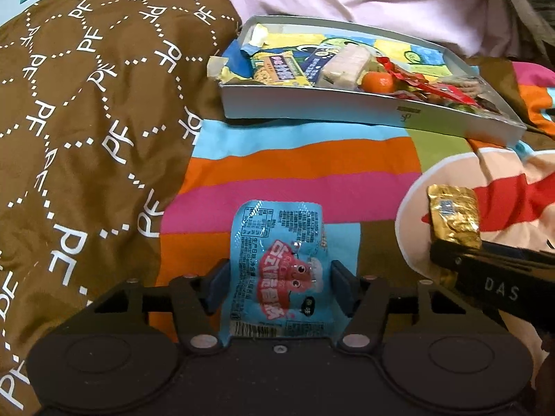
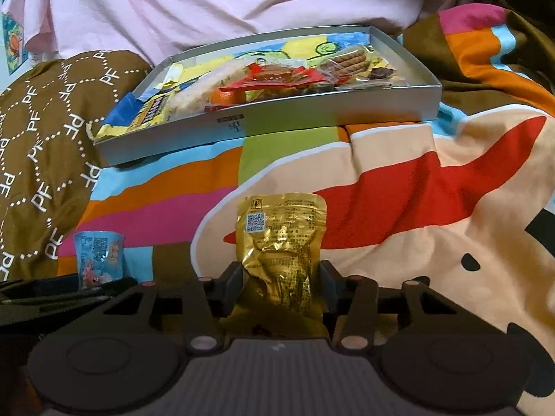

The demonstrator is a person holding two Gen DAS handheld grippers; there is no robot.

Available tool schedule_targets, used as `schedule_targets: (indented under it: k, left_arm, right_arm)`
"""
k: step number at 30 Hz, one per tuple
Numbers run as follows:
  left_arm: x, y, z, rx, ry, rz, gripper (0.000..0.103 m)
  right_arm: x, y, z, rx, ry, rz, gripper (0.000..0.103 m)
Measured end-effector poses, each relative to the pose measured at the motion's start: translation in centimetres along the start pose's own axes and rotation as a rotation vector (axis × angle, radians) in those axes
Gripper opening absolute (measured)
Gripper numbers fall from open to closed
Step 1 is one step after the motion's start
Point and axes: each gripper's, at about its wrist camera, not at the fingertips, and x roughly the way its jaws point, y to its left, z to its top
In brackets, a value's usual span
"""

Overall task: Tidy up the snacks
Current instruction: 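Close the left tool on the blue jelly packet while the right tool grasps the gold packet, then lift the jelly packet with the left tool while the right tool carries the gold packet to the tray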

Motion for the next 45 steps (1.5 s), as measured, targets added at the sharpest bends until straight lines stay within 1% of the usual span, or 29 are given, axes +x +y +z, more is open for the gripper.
schedule_targets:
  k: [1,3,7,10,13,18,24,28,33,36,42,45]
  left_arm:
    - [0.0,0.0,-0.1,0.005,0.0,-0.003,0.063]
    - [0.0,0.1,-0.3,0.02,0.005,-0.007,0.065]
    - [-0.2,0.4,-0.5,0.028,0.01,-0.013,0.068]
    - [-0.3,0.5,-0.7,0.032,0.013,-0.018,0.068]
    - [-0.2,0.3,-0.7,0.05,0.019,-0.015,0.066]
    - [-0.3,0.3,-0.7,0.05,0.024,-0.013,0.062]
    - [-0.6,0.2,-0.7,0.039,0.021,-0.013,0.059]
    - [-1.0,0.2,-0.7,0.012,0.006,-0.004,0.057]
    - [-2.1,-0.1,0.1,-0.017,-0.047,0.009,0.057]
    - [-2.9,-0.6,1.1,-0.023,-0.083,0.011,0.057]
    - [-3.5,-2.0,3.9,-0.005,-0.12,0.007,0.057]
    - [-3.8,-2.5,5.5,-0.016,-0.137,0.0,0.057]
  right_arm:
    - [0.0,0.1,0.0,-0.004,0.003,0.003,0.052]
    - [0.0,0.1,0.1,-0.011,0.02,0.011,0.056]
    - [-0.2,-0.3,0.0,0.022,0.054,0.018,0.063]
    - [-0.3,-0.1,-0.1,0.008,0.061,0.011,0.064]
    - [-0.2,0.2,-0.3,-0.014,0.064,0.004,0.064]
    - [-0.2,0.4,-0.3,-0.031,0.06,0.003,0.052]
    - [-0.3,1.1,-0.4,-0.077,0.04,0.023,0.048]
    - [-0.5,1.6,-0.4,-0.106,0.015,0.037,0.047]
    - [-1.4,1.8,0.0,-0.123,-0.035,0.047,0.046]
    - [-2.2,1.9,0.3,-0.142,-0.087,0.041,0.046]
    - [-3.8,1.8,1.2,-0.162,-0.203,0.028,0.046]
    - [-4.3,1.3,1.9,-0.152,-0.262,0.017,0.046]
